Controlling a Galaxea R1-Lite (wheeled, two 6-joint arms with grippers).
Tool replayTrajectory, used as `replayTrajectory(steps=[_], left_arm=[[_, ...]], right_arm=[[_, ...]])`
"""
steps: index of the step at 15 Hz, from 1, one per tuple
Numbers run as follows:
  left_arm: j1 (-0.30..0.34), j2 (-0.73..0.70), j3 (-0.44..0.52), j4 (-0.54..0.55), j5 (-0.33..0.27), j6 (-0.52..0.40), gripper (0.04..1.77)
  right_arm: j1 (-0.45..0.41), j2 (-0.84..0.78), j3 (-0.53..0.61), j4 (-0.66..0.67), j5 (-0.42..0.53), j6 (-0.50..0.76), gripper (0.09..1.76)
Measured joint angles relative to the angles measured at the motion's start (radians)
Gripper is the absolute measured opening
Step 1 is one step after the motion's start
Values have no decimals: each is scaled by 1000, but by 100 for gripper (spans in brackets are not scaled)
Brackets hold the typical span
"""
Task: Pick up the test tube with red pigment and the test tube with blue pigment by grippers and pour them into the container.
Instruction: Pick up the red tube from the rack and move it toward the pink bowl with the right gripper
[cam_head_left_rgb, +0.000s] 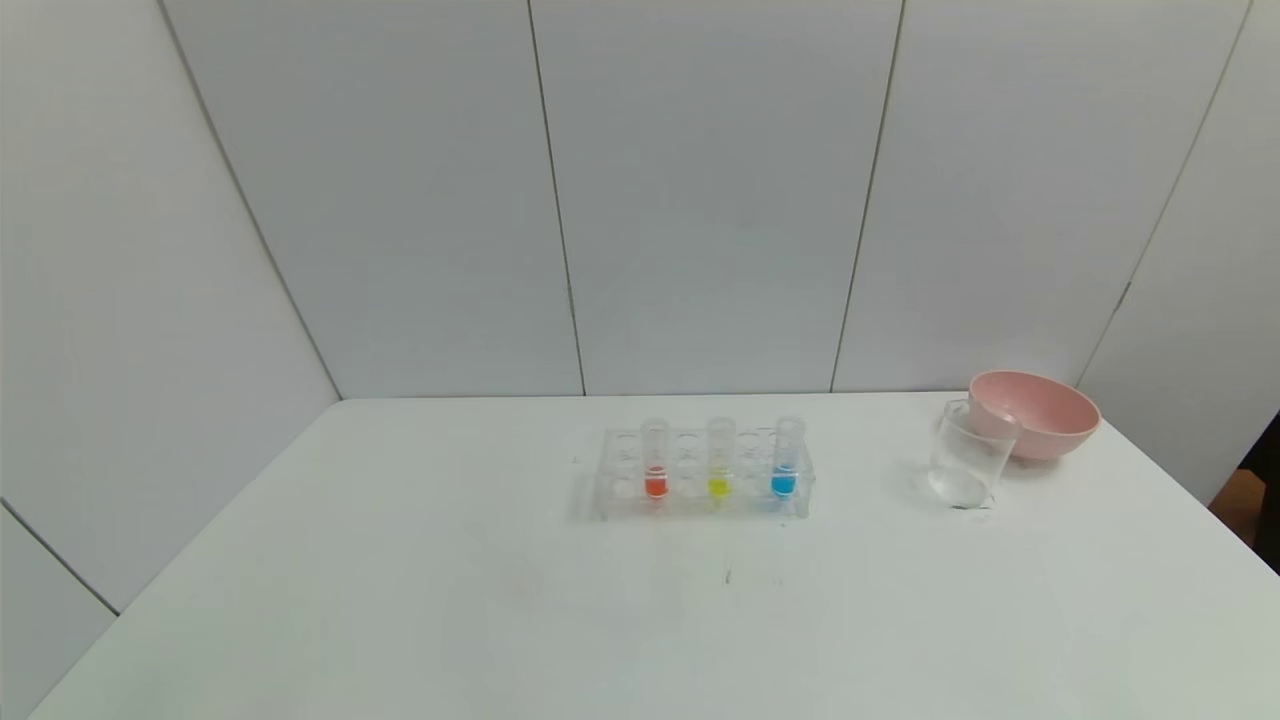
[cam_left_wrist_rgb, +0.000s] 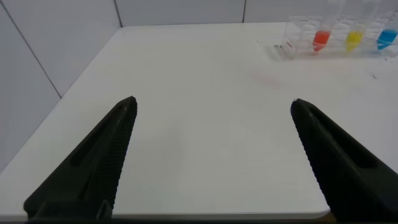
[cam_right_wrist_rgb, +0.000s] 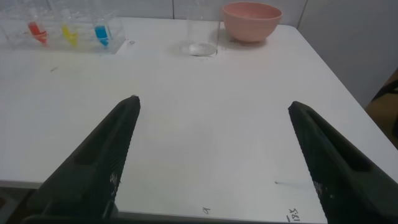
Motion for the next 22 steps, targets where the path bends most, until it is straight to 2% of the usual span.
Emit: replayTrajectory(steps=[22], left_arm=[[0,0,0,1,0,0,176]], right_arm=[[0,0,-17,2,-12,6,171]])
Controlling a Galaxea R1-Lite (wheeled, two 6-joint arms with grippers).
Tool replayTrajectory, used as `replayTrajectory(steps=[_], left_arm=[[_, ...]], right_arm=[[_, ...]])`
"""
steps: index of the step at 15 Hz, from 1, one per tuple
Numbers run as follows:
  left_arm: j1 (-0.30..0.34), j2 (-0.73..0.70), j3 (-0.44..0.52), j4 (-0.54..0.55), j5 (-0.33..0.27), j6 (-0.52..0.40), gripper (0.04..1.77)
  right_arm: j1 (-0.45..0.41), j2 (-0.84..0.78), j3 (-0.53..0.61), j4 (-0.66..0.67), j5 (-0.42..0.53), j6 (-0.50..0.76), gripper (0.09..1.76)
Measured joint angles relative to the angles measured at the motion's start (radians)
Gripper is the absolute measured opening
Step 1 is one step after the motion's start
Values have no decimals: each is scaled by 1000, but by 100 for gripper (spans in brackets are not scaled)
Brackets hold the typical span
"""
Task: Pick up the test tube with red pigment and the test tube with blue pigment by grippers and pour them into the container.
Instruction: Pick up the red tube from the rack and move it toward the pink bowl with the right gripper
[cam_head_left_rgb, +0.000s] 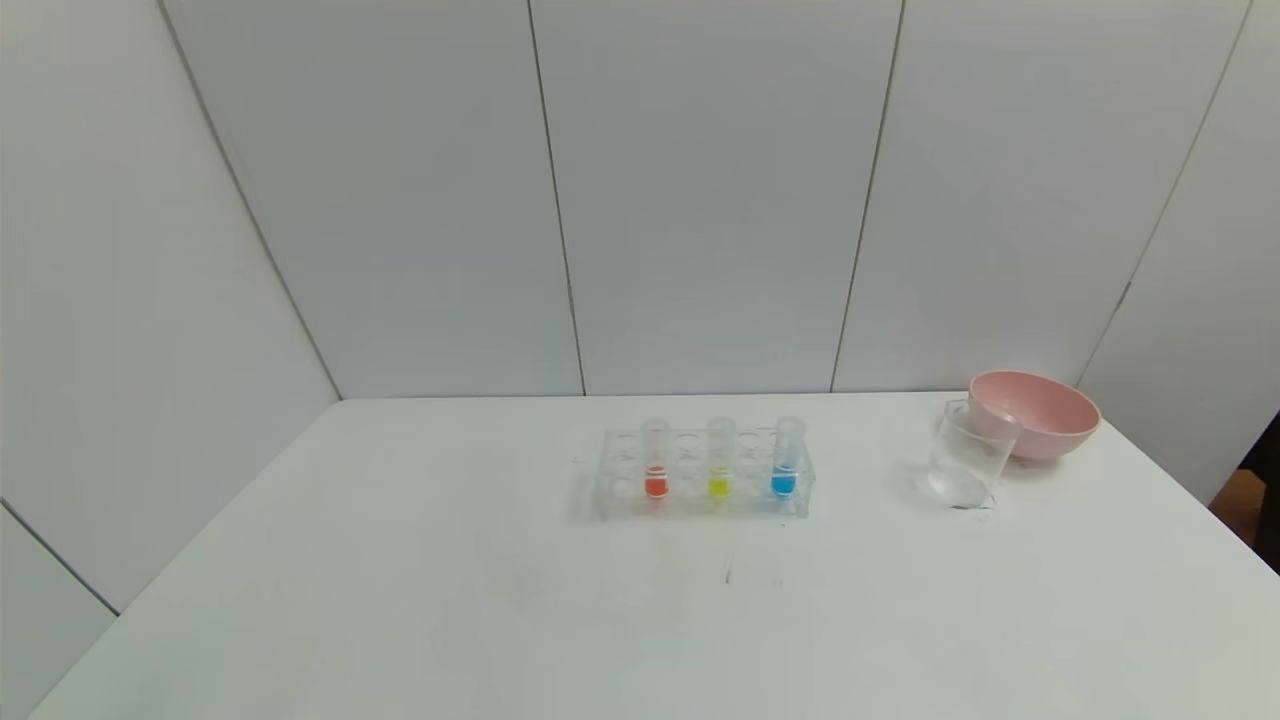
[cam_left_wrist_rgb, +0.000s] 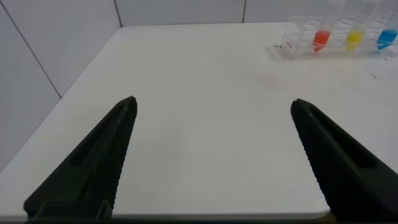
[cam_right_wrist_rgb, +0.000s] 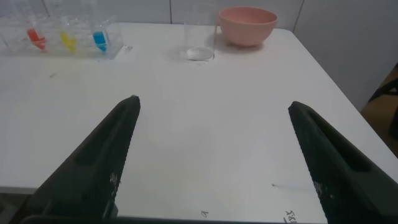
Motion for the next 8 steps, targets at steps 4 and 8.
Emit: replayTrajectory(steps=[4,8], left_arm=[[0,0,0,0,0,0,176],[0,0,0,-1,0,0,176]], right_arm=[[0,38,-32,0,19,1,171],[11,188,-115,-43,19,32,171]])
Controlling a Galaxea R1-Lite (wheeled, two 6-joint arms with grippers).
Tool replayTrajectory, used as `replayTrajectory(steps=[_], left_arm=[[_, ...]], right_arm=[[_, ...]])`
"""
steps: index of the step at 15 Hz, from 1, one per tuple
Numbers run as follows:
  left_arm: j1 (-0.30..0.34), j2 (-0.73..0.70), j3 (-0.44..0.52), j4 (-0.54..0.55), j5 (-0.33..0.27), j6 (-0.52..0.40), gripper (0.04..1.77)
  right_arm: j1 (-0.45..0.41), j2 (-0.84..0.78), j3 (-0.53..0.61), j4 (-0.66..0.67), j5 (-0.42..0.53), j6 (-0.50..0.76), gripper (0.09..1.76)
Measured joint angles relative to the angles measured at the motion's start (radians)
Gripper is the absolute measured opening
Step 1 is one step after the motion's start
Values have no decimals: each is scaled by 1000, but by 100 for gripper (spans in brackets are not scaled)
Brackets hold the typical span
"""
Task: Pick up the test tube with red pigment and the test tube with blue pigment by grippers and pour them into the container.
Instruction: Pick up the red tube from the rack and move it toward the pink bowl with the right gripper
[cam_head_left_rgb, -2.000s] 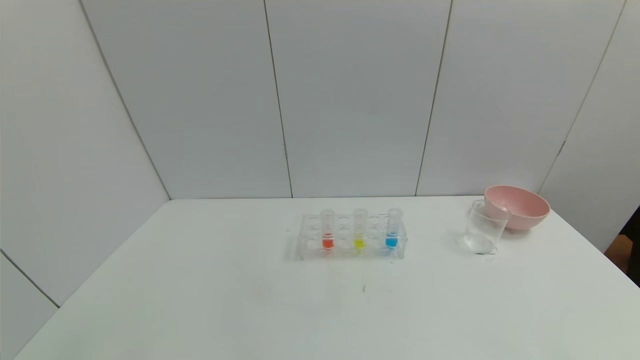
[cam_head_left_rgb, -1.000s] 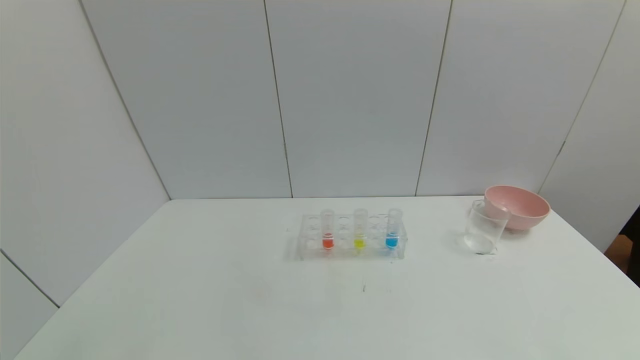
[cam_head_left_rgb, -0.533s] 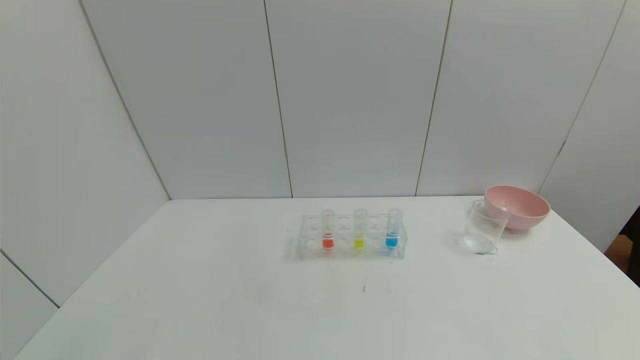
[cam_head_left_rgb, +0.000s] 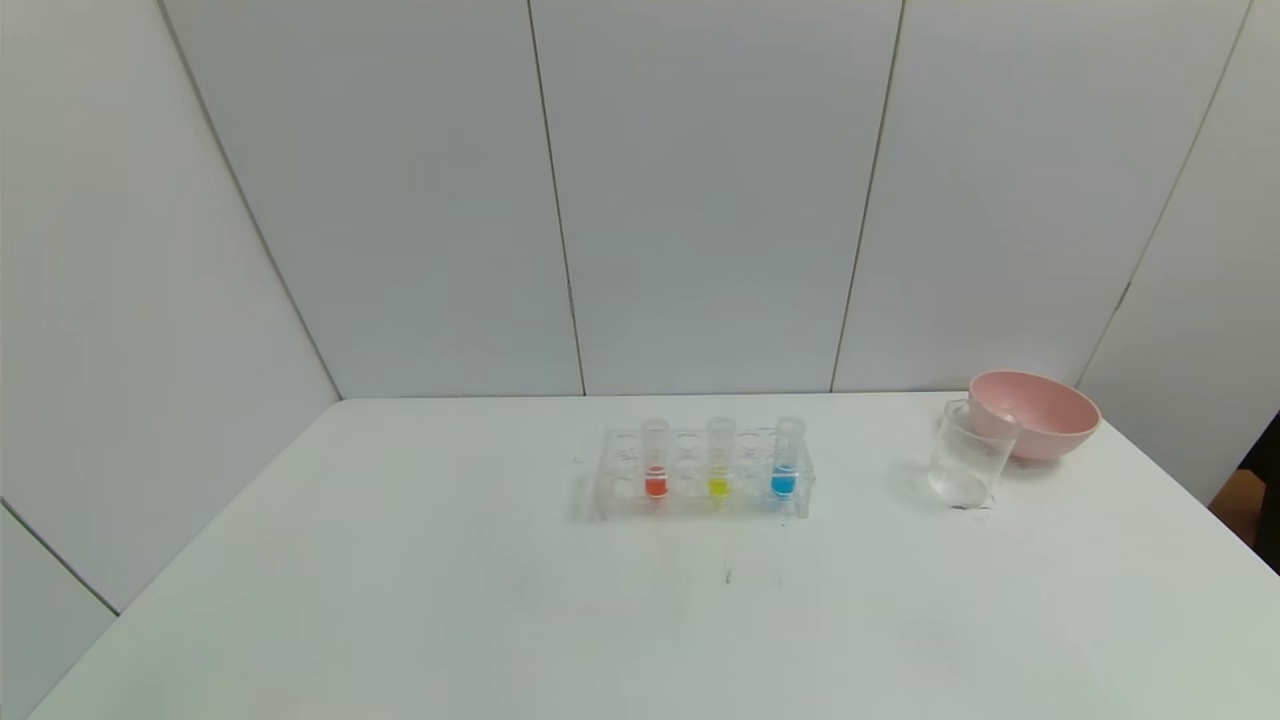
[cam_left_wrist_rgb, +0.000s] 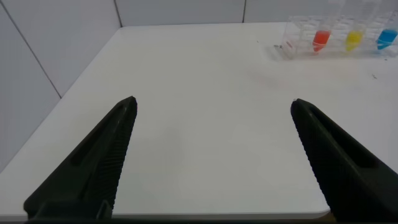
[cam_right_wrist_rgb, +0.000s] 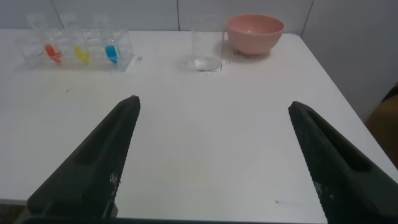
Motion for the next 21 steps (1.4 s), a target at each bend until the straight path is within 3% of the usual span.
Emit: replayTrajectory(steps=[4,11,17,21], left_arm=[[0,0,0,0,0,0,176],[0,0,0,0,0,0,176],[0,0,0,0,0,0,176],[0,0,0,1,0,0,176]], right_arm=[[-1,280,-65,-305,-2,7,171],[21,934,-154,-833,-11,4,171],[196,1407,-183,-1291,-143,0,171],[304,1649,-191,-1482,-196,3,171]])
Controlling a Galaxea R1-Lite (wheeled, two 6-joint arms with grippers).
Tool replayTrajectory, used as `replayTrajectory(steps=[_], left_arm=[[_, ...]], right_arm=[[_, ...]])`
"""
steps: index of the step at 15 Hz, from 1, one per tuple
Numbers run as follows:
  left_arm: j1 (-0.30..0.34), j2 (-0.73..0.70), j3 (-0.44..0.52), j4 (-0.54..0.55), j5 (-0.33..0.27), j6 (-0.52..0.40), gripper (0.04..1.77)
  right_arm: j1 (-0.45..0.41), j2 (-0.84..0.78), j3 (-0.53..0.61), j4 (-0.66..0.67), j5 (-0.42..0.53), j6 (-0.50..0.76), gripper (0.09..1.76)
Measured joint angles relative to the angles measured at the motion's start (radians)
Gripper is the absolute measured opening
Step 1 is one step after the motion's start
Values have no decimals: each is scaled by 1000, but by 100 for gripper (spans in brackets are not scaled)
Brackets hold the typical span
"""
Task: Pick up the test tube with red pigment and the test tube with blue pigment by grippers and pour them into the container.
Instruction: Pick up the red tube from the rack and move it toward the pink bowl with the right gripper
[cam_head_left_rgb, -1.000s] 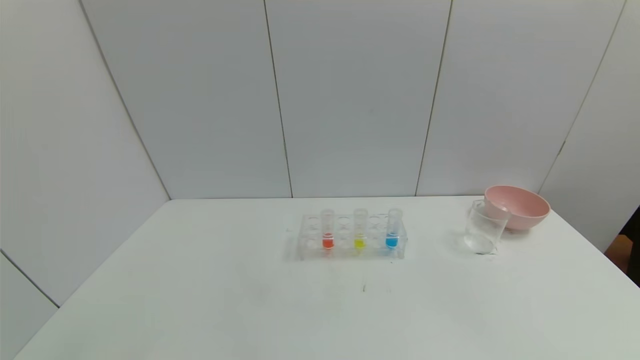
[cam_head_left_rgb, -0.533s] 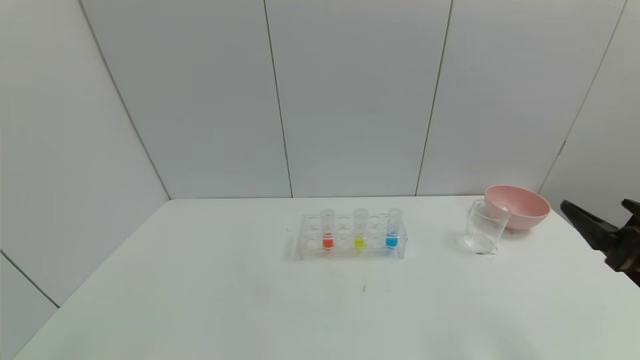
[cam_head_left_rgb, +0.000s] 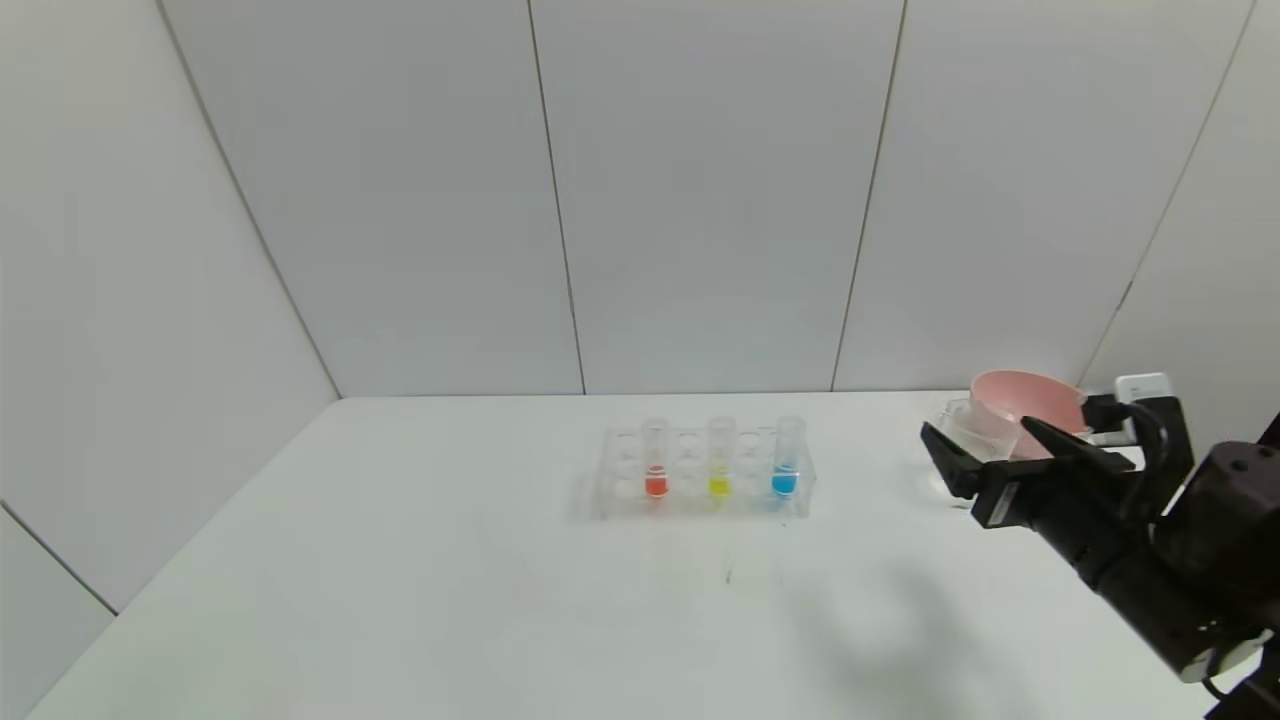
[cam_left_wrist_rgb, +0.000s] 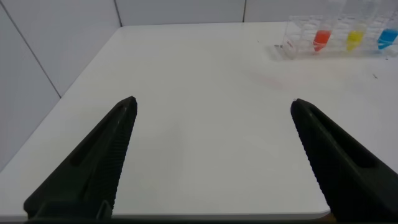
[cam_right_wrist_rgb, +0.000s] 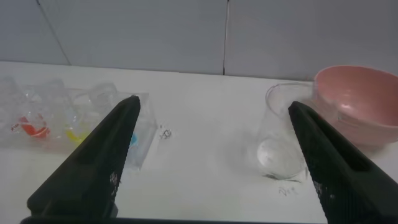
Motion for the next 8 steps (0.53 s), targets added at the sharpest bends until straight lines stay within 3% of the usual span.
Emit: replayTrajectory(steps=[5,8], left_arm=[[0,0,0,0,0,0,176],[0,0,0,0,0,0,176]], right_arm=[[64,143,-4,-46,-11,4,171],[161,174,-20,-45,-85,4,171]])
